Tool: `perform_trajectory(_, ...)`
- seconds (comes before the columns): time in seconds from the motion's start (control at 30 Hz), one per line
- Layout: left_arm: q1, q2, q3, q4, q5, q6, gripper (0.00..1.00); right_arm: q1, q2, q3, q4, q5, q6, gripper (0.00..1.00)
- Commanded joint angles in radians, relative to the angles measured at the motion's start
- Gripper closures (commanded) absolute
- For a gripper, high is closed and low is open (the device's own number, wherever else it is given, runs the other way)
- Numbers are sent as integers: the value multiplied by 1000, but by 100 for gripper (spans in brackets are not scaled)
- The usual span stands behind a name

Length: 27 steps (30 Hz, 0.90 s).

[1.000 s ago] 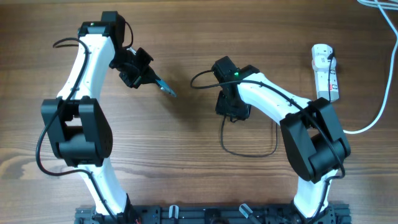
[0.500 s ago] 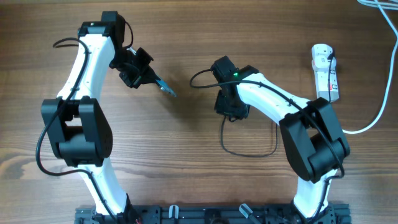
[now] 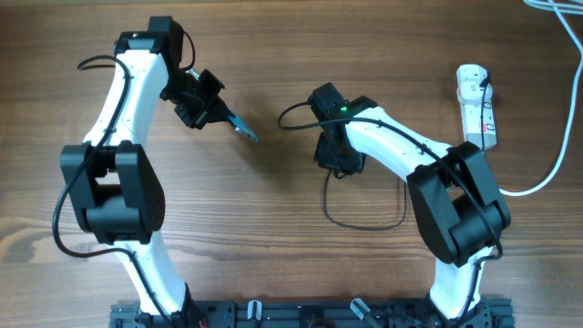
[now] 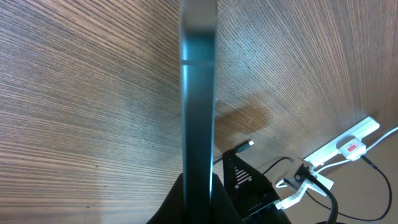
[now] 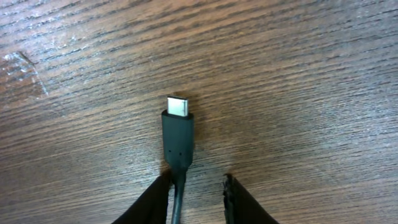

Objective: Plug charger to phone and switch on socket
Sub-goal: 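Lower the right gripper over the USB-C plug and grasp it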

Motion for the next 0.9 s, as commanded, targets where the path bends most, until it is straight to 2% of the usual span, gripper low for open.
perform_trajectory(0.0, -3, -32, 18, 0, 5, 16, 96, 3, 63, -5, 15, 5, 10, 73)
perform_trajectory(0.1, -3, -32, 18, 0, 5, 16, 96, 3, 63, -5, 16, 5, 10, 75)
perform_trajectory(0.17, -3, -32, 18, 0, 5, 16, 96, 3, 63, -5, 16, 5, 10, 80)
perform_trajectory(0.7, -3, -32, 18, 0, 6, 19, 96, 1, 63, -5, 39, -10, -41, 88)
perform_trajectory(0.77, -3, -32, 18, 1, 5, 19, 96, 1, 63, -5, 40, -10, -42, 94)
perform_trajectory(0.87, -3, -32, 18, 8, 5, 19, 96, 1, 63, -3, 41, -10, -43, 95)
